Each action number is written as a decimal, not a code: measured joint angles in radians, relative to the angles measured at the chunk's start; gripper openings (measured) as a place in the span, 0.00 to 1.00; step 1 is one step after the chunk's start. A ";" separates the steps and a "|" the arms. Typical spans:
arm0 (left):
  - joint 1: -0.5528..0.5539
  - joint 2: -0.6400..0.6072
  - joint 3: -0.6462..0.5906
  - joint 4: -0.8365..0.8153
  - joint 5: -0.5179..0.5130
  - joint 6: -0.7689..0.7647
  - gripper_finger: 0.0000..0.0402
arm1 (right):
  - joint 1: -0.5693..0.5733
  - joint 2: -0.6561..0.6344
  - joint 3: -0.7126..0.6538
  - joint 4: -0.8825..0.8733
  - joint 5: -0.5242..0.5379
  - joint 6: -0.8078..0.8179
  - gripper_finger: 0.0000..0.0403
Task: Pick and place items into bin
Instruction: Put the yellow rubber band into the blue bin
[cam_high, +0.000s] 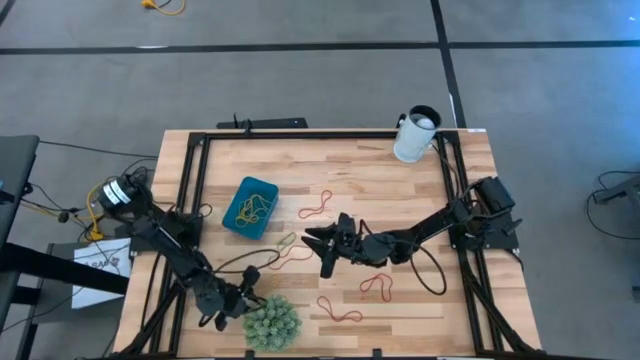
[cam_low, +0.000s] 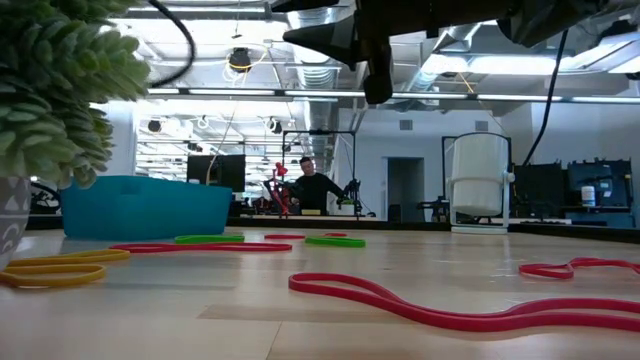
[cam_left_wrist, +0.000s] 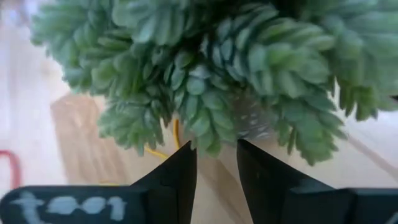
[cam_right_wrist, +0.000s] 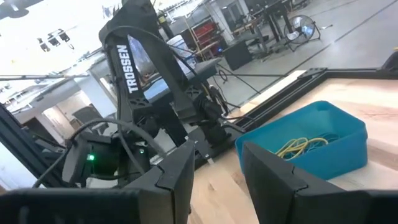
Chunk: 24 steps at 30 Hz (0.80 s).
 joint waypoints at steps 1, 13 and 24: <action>0.024 0.000 0.002 0.000 0.045 -0.006 0.26 | 0.001 0.000 0.000 -0.003 0.000 0.000 0.32; 0.235 0.000 0.002 -0.114 0.322 -0.011 0.26 | 0.021 0.000 -0.001 -0.091 -0.004 0.000 0.32; 0.231 -0.004 0.006 -0.193 0.296 -0.023 0.24 | 0.020 0.000 -0.001 -0.109 -0.005 -0.006 0.32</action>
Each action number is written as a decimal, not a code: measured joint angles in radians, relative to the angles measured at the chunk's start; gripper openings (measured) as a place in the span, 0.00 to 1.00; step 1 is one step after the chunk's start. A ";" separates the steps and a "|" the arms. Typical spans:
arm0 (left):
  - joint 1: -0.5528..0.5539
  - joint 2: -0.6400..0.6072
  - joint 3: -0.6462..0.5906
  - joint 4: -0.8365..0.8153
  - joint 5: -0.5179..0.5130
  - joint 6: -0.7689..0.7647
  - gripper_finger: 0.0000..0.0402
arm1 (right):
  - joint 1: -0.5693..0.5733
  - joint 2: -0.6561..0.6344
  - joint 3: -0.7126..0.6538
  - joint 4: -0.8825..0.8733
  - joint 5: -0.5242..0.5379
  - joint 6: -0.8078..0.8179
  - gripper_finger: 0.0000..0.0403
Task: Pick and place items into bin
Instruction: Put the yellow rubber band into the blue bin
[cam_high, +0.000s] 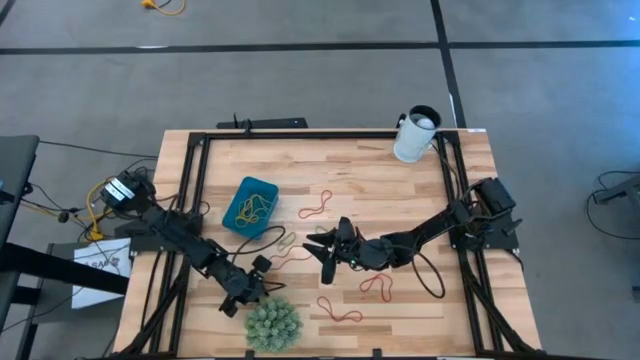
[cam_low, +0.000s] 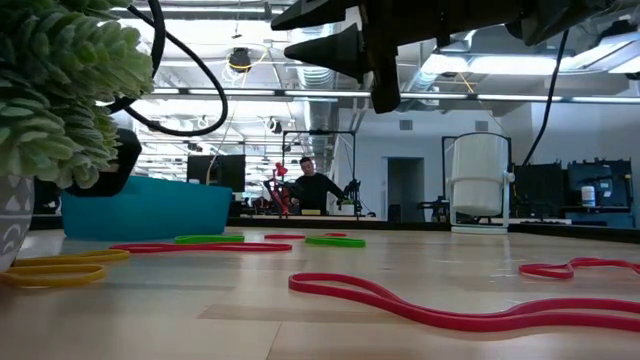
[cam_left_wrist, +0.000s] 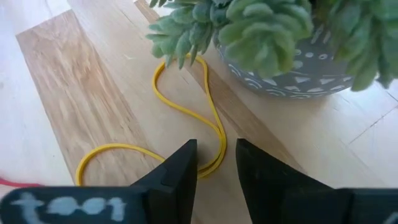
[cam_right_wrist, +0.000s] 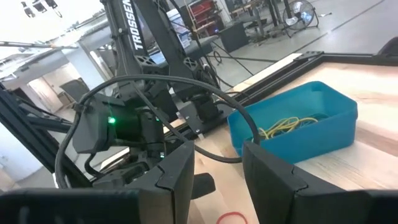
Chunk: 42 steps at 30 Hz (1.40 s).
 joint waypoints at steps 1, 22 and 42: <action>0.003 0.000 0.000 -0.006 0.006 0.001 0.22 | 0.000 0.000 0.000 0.001 0.000 0.000 0.32; -0.100 -0.553 0.207 -0.828 -0.177 -0.006 0.00 | 0.001 0.000 0.000 0.002 -0.064 0.006 0.32; 0.005 -1.036 0.335 -1.260 -0.853 -0.257 0.00 | -0.002 0.000 0.000 -0.031 -0.106 -0.002 0.32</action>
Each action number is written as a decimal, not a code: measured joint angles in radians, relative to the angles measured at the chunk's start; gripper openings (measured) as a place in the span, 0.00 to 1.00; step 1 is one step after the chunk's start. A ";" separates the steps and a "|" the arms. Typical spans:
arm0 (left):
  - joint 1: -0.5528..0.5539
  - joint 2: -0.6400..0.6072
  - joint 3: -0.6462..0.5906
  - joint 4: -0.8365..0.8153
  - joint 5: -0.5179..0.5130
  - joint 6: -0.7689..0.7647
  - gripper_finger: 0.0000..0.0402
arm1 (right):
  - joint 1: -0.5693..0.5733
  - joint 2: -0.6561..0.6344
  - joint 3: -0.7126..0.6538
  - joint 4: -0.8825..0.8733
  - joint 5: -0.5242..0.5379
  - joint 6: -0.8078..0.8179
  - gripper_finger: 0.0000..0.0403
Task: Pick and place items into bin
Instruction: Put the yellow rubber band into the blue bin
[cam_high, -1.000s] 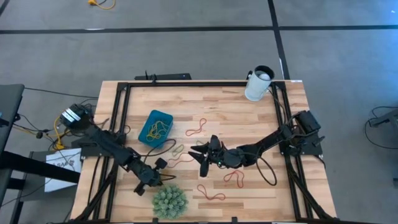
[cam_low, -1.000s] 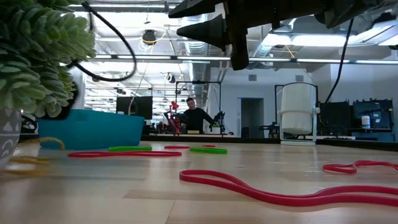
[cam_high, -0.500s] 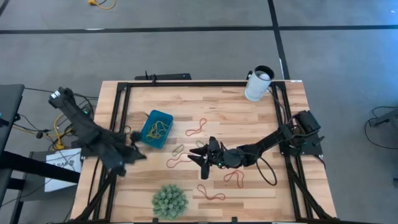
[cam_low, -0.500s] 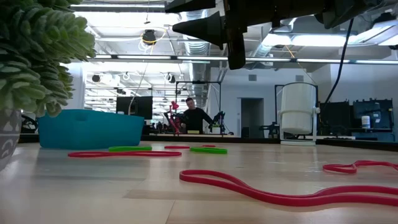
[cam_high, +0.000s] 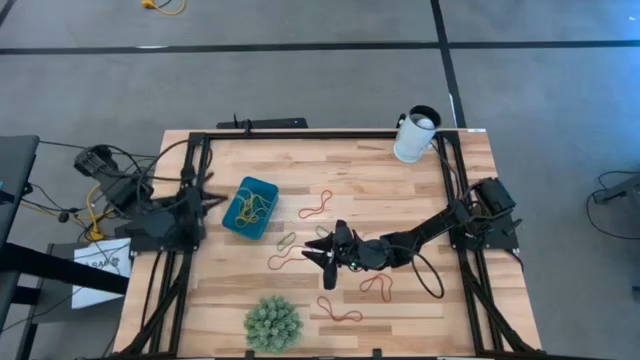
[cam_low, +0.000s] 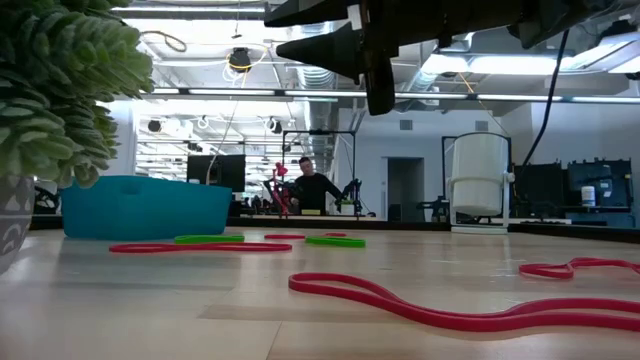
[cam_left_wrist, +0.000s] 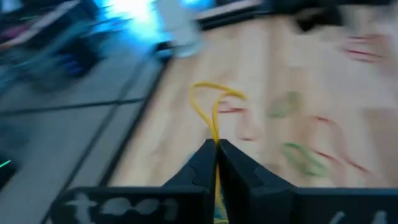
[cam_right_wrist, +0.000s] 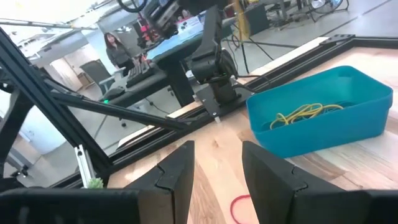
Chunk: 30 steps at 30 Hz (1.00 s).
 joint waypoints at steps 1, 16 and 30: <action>0.019 0.013 0.000 -0.008 -0.034 -0.024 0.00 | -0.001 0.000 0.000 -0.003 0.000 0.000 0.32; 0.303 0.157 0.038 0.220 0.006 -0.114 0.00 | -0.038 0.000 0.000 0.011 0.002 0.006 0.32; 0.405 0.195 -0.346 0.521 0.069 -0.431 0.00 | -0.162 0.000 0.011 0.092 -0.056 -0.051 0.32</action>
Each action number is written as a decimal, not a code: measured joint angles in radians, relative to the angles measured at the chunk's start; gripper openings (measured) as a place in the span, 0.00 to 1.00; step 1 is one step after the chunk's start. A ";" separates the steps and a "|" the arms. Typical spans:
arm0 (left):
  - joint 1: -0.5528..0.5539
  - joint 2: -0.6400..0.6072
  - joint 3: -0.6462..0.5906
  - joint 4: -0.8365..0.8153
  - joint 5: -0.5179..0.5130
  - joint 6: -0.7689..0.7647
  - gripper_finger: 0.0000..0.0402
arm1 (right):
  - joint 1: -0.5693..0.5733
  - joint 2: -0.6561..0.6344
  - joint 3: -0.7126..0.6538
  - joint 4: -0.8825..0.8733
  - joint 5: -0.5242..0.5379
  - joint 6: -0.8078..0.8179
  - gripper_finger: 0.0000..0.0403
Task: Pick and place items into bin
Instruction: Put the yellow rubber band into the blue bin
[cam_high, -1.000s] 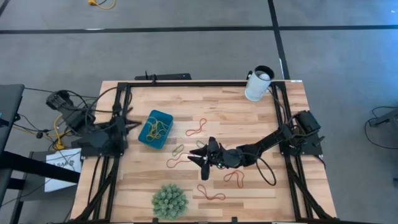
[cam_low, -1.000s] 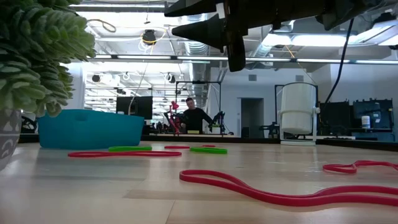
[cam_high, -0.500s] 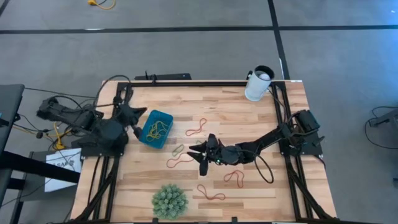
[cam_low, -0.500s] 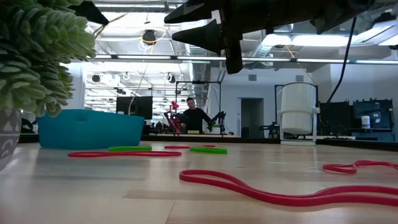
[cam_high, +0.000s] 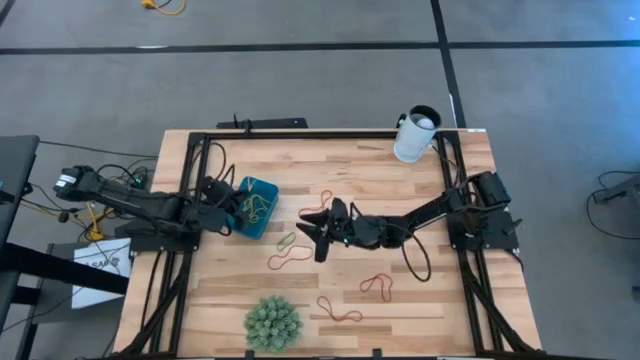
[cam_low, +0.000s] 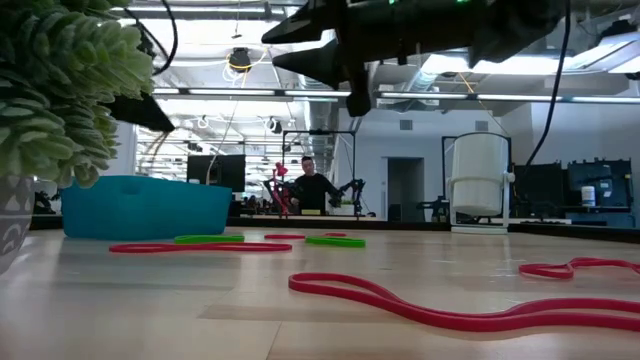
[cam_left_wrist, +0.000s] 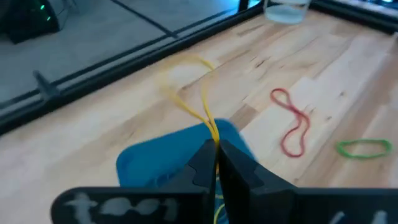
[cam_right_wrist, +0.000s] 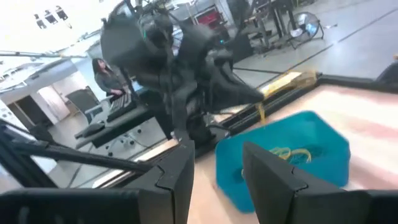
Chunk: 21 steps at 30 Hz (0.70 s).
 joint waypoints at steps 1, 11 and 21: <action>0.000 0.000 -0.013 0.009 0.004 -0.014 0.00 | -0.015 0.000 0.006 -0.009 -0.018 -0.001 0.32; 0.000 0.038 -0.166 0.217 0.084 -0.102 0.00 | -0.152 -0.001 0.045 -0.109 -0.275 -0.059 0.32; 0.001 0.105 -0.193 0.219 0.084 -0.138 0.05 | -0.209 -0.001 0.049 -0.181 -0.460 -0.266 0.32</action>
